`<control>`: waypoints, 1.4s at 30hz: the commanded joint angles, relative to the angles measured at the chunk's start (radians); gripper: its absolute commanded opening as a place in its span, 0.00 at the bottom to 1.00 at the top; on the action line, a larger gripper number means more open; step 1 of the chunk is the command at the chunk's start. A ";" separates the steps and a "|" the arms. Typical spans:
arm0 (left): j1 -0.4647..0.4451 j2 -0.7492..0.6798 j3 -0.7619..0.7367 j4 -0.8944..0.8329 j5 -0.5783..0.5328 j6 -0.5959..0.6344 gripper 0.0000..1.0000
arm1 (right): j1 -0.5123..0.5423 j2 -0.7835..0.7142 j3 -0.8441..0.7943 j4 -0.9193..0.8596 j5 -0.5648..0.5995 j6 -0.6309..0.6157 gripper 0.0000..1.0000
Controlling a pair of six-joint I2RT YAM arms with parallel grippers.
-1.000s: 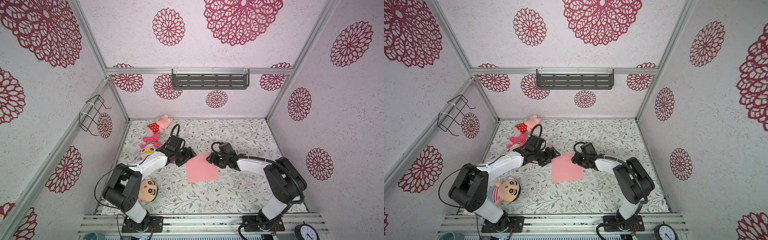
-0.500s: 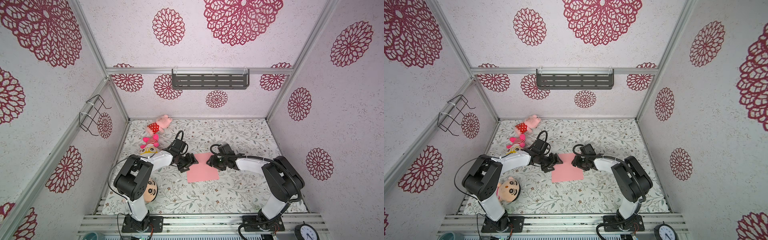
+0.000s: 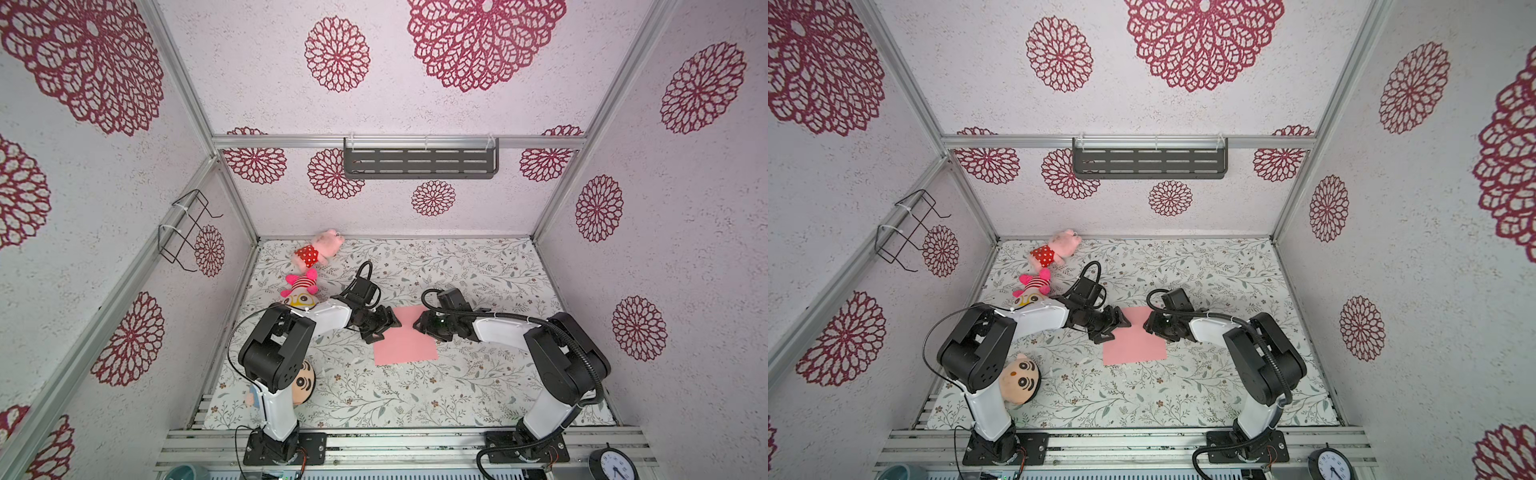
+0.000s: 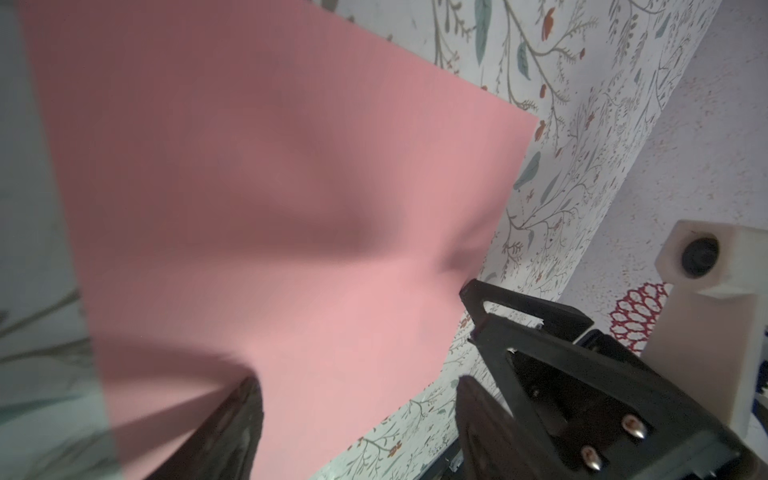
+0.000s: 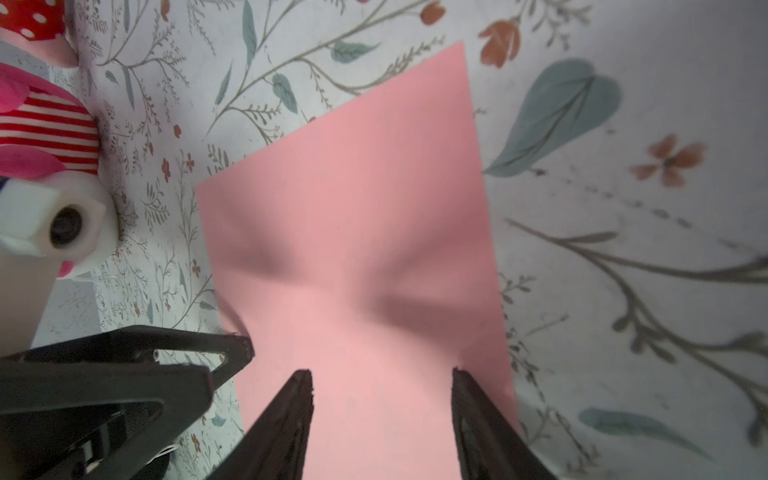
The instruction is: Fold a paper plane with a square sheet of paper (pick it up from the middle)
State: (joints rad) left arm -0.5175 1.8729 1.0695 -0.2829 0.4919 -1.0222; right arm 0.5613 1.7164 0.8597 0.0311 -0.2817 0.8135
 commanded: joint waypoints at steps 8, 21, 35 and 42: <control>-0.010 0.029 0.004 -0.012 -0.012 0.001 0.77 | 0.009 0.047 -0.052 0.069 -0.097 0.037 0.53; -0.010 0.017 -0.003 0.012 -0.009 0.006 0.77 | 0.029 0.078 -0.061 0.190 -0.173 0.080 0.50; -0.010 -0.002 0.007 0.029 -0.019 0.032 0.47 | 0.044 0.052 -0.083 0.288 -0.220 0.095 0.49; -0.007 -0.070 -0.010 0.100 0.024 0.095 0.26 | -0.019 -0.068 -0.157 0.373 -0.212 0.091 0.53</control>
State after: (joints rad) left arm -0.5194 1.8660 1.0691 -0.2436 0.4900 -0.9623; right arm 0.5770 1.7195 0.7174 0.3553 -0.4953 0.8955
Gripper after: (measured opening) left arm 0.266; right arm 0.529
